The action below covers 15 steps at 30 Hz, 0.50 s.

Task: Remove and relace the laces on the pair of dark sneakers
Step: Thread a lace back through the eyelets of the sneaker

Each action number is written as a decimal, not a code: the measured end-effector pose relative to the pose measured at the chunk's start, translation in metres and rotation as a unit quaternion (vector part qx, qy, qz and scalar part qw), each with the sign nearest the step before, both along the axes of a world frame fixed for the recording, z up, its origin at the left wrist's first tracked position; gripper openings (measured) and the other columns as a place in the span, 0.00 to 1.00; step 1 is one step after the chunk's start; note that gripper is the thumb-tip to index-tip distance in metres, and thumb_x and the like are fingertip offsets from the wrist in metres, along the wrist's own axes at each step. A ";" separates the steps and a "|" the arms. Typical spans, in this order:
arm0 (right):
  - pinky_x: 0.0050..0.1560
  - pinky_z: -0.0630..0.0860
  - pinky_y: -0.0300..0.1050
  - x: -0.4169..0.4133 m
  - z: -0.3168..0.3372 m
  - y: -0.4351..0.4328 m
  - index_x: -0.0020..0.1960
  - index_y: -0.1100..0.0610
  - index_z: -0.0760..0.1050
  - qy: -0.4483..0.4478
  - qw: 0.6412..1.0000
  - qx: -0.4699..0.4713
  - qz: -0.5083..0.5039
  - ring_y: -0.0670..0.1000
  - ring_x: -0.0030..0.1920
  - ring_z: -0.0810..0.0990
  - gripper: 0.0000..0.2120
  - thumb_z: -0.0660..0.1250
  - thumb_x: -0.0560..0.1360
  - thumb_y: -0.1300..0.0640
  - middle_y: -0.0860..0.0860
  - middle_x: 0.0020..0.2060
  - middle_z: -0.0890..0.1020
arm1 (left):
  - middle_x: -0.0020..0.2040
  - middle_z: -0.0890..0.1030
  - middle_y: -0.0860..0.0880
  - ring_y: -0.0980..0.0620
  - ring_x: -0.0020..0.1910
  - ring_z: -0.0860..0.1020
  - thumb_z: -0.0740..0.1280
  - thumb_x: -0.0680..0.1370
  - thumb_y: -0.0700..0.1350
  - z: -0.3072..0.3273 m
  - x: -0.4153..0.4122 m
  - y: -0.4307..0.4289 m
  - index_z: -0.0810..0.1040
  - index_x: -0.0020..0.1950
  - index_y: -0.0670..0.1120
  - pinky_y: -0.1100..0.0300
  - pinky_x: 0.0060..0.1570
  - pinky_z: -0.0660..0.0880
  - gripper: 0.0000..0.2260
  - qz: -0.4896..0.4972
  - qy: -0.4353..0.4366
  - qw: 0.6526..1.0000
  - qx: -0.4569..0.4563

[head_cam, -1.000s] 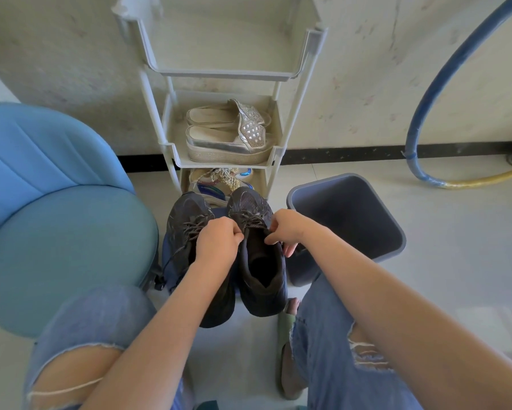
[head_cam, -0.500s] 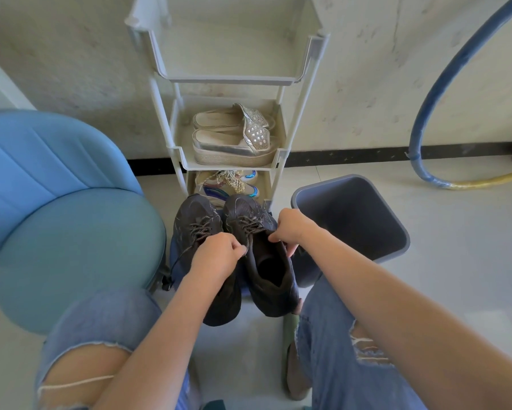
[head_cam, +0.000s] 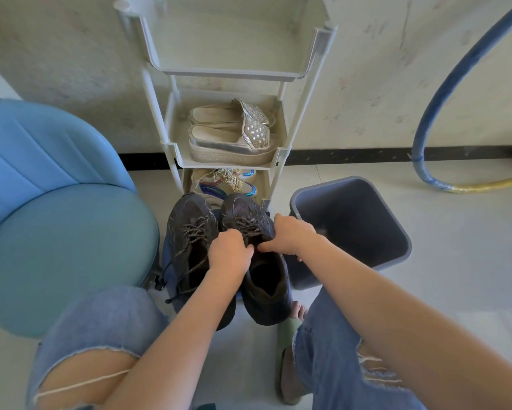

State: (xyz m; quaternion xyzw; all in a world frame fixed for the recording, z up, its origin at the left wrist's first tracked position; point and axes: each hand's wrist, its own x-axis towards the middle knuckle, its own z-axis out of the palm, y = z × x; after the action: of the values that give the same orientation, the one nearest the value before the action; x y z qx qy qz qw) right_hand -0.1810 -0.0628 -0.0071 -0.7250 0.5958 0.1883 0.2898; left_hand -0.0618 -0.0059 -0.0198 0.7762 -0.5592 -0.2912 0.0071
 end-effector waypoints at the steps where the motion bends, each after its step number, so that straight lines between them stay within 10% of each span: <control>1: 0.43 0.75 0.46 0.002 -0.002 -0.001 0.65 0.60 0.65 0.003 1.000 -0.009 0.013 0.55 0.45 0.78 0.29 0.68 0.74 0.43 0.55 0.54 0.78 | 0.52 0.80 0.43 0.44 0.53 0.79 0.64 0.79 0.49 -0.001 0.000 -0.001 0.76 0.56 0.39 0.55 0.51 0.74 0.14 -0.001 -0.002 1.000 0.002; 7: 0.40 0.77 0.43 0.009 -0.011 -0.007 0.49 0.62 0.70 -0.048 0.997 0.053 -0.029 0.58 0.45 0.81 0.03 0.60 0.78 0.62 0.59 0.46 0.77 | 0.58 0.78 0.40 0.42 0.57 0.77 0.61 0.79 0.41 -0.014 0.003 -0.004 0.69 0.64 0.39 0.55 0.53 0.73 0.14 -0.012 -0.011 1.000 0.017; 15: 0.39 0.77 0.45 -0.003 -0.015 -0.010 0.55 0.67 0.71 -0.042 0.992 0.104 -0.057 0.61 0.46 0.82 0.10 0.55 0.80 0.62 0.64 0.51 0.80 | 0.64 0.74 0.39 0.41 0.60 0.76 0.57 0.80 0.37 -0.020 0.005 -0.004 0.55 0.76 0.41 0.52 0.57 0.73 0.25 -0.036 -0.018 0.999 0.034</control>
State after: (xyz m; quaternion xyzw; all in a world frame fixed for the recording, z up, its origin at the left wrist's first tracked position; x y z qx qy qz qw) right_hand -0.1836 -0.0725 -0.0220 -0.6630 0.6008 0.2019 0.3984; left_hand -0.0564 -0.0103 -0.0399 0.7605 -0.5767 -0.2957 -0.0396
